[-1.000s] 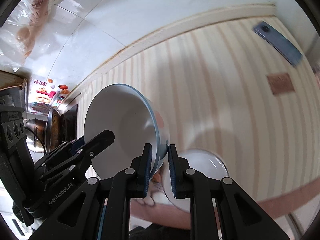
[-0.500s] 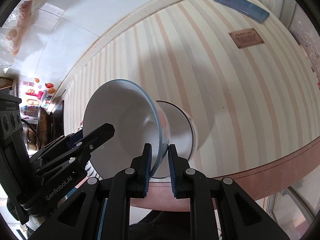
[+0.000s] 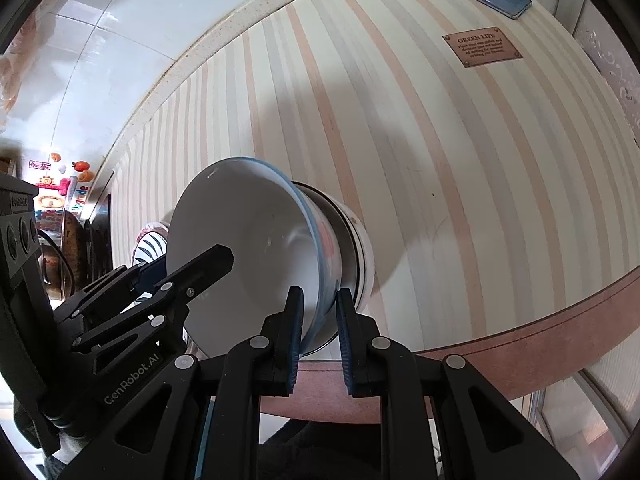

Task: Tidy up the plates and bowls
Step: 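Lower the blue-dotted bowl into the nested bowls and open the right gripper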

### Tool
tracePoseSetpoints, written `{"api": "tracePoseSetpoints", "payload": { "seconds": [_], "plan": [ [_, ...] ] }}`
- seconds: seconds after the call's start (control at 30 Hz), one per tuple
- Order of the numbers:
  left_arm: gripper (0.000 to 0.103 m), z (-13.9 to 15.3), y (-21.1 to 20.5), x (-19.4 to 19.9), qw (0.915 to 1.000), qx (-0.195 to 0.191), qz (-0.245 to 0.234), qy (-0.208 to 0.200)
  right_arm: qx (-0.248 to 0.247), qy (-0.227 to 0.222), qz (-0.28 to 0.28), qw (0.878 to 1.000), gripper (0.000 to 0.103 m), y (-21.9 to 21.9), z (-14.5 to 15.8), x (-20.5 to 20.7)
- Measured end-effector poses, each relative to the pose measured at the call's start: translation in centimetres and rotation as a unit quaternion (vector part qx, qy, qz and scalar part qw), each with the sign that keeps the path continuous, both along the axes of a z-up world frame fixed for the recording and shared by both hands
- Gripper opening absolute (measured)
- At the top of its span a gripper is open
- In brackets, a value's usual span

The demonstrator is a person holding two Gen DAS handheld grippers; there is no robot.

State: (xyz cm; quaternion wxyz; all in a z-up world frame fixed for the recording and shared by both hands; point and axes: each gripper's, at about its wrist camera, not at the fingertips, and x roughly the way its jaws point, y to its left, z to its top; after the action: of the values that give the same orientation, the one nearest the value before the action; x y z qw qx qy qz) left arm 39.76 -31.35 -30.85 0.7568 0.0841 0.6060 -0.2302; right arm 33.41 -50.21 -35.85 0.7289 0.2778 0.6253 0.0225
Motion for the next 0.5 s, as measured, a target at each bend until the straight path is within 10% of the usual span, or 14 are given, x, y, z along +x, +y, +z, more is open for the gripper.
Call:
{"api": "tracePoseSetpoints", "payload": {
  "seconds": [0.5],
  "plan": [
    [0.028, 1.6, 1.3, -0.4, 0.9996, 0.002, 0.016, -0.024, -0.028, -0.012, -0.003, 1.0, 0.04, 0.5, 1.8, -0.4]
  ]
}}
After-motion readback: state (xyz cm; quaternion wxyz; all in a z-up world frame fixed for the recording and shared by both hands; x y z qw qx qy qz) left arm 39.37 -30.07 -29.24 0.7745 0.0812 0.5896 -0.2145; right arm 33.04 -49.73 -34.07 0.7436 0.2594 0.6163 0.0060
